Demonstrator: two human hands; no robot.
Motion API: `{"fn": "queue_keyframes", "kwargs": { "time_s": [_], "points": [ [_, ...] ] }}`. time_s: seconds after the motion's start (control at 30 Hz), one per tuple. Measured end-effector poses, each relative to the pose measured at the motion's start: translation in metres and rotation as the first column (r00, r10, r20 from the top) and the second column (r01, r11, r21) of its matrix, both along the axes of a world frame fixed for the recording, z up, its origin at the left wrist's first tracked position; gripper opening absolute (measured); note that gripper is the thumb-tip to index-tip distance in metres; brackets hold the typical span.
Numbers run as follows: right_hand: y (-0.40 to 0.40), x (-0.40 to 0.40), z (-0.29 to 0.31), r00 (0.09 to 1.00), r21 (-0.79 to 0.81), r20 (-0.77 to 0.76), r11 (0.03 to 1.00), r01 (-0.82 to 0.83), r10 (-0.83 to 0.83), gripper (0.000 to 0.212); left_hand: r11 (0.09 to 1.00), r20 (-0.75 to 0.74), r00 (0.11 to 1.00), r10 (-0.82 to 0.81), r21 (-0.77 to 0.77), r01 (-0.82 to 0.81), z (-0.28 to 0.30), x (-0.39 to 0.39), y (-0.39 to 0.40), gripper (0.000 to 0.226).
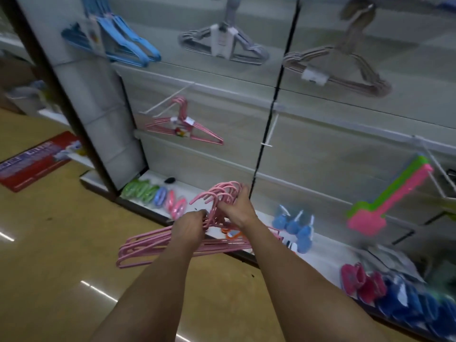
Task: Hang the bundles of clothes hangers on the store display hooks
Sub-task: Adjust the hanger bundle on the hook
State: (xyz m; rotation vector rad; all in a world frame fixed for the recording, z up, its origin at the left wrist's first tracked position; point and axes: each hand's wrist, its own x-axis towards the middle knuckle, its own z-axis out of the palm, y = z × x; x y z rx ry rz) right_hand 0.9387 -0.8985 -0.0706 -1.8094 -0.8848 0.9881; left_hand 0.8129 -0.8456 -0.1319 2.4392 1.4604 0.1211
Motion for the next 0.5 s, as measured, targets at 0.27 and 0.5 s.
{"fn": "queue_keyframes", "kwargs": {
  "time_s": [0.27, 0.5],
  "points": [
    [0.076, -0.072, -0.007, 0.98, -0.061, -0.055, 0.979, -0.194, 0.191, 0.124, 0.995, 0.05, 0.994, 0.093, -0.032, -0.091, -0.01, -0.073, 0.054, 0.02],
    [0.108, -0.106, 0.007, 0.858, -0.088, 0.455, 0.971, -0.223, 0.238, 0.072, 0.988, 0.101, 0.986, 0.133, -0.096, -0.123, -0.011, -0.099, 0.084, 0.021]
  ]
}}
